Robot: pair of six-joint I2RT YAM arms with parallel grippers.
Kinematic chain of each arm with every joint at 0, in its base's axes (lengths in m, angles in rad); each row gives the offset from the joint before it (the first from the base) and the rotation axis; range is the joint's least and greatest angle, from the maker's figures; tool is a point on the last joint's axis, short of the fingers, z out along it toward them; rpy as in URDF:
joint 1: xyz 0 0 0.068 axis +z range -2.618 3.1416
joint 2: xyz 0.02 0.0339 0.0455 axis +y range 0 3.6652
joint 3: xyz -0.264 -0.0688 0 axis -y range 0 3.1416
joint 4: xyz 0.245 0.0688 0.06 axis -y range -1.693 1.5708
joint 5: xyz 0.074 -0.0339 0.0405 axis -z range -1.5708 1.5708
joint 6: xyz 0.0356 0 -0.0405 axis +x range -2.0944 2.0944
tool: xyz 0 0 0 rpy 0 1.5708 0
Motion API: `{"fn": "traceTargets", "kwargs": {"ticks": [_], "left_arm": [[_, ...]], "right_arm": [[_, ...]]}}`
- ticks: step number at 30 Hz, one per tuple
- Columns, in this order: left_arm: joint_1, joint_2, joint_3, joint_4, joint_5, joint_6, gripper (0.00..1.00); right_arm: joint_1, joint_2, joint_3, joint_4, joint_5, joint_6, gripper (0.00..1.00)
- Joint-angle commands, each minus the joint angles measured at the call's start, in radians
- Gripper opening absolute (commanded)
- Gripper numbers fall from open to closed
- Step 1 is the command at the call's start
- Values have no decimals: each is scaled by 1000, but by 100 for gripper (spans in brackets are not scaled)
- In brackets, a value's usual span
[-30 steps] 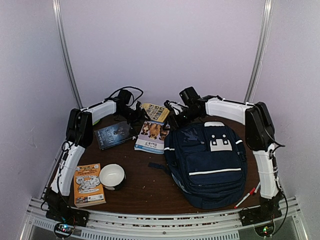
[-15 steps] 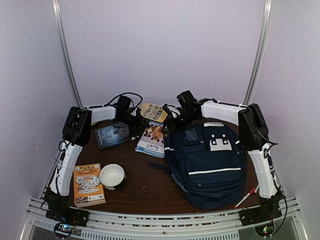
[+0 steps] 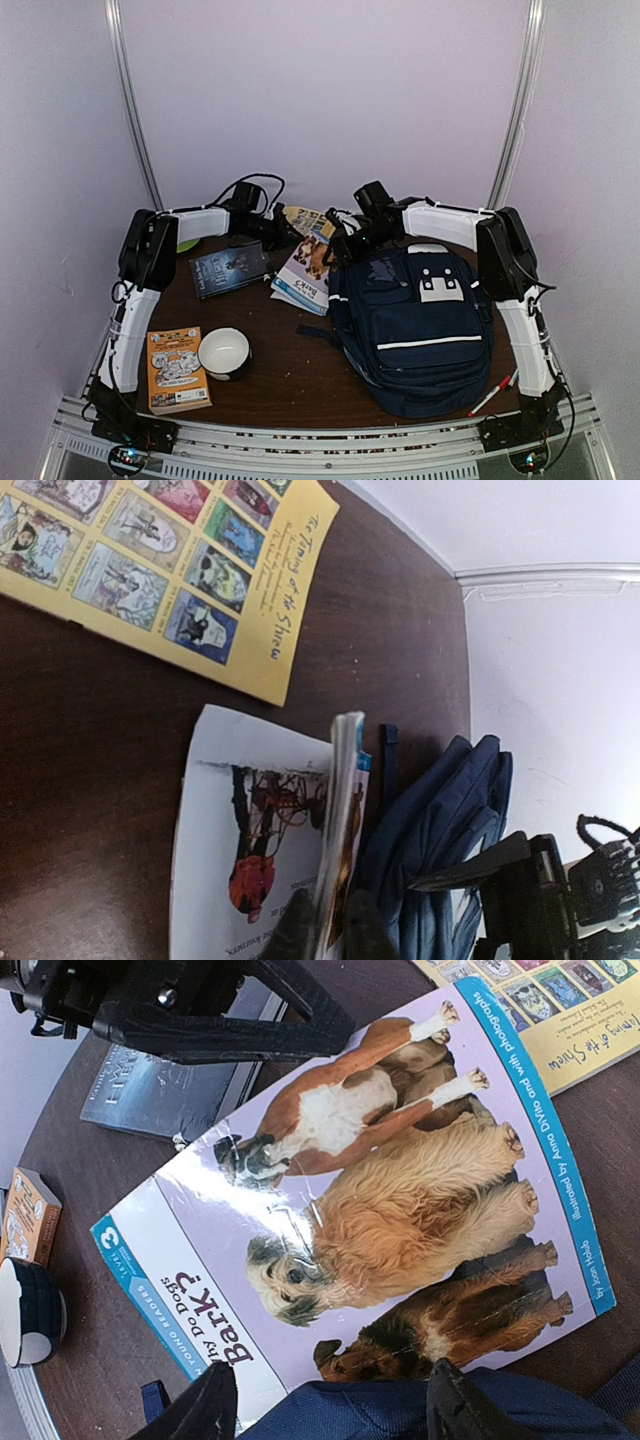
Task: Pack the student bag
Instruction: Pick up the book at the center of the board.
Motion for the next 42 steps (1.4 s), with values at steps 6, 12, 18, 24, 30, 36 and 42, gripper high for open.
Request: {"fn": "traceTargets", "kwargs": {"ticks": [6,12,18,24,30,36,42], "left_arm": [[-41,-4,68,-79,53,56,43],[-45,-7,81,-158,39,110,37],[-47,-7,82,-228,8,146,39],[-62,18,85,-173,86,114,33],[-74,48,122,-168,111,101,26],[-75,66,128,-190,100,103,14],[-70,2,104,-232,35,151,0]], "right_arm": [[-4,8,-33,-21,-14,21,66],[-5,7,-33,-16,-20,28,66],[-6,4,-33,-10,-23,30,65],[-5,20,-31,-8,-26,38,65],[-5,22,-30,-6,-26,41,66],[-5,27,-27,-4,-30,47,65],[-6,5,-33,-14,-32,38,65]]}}
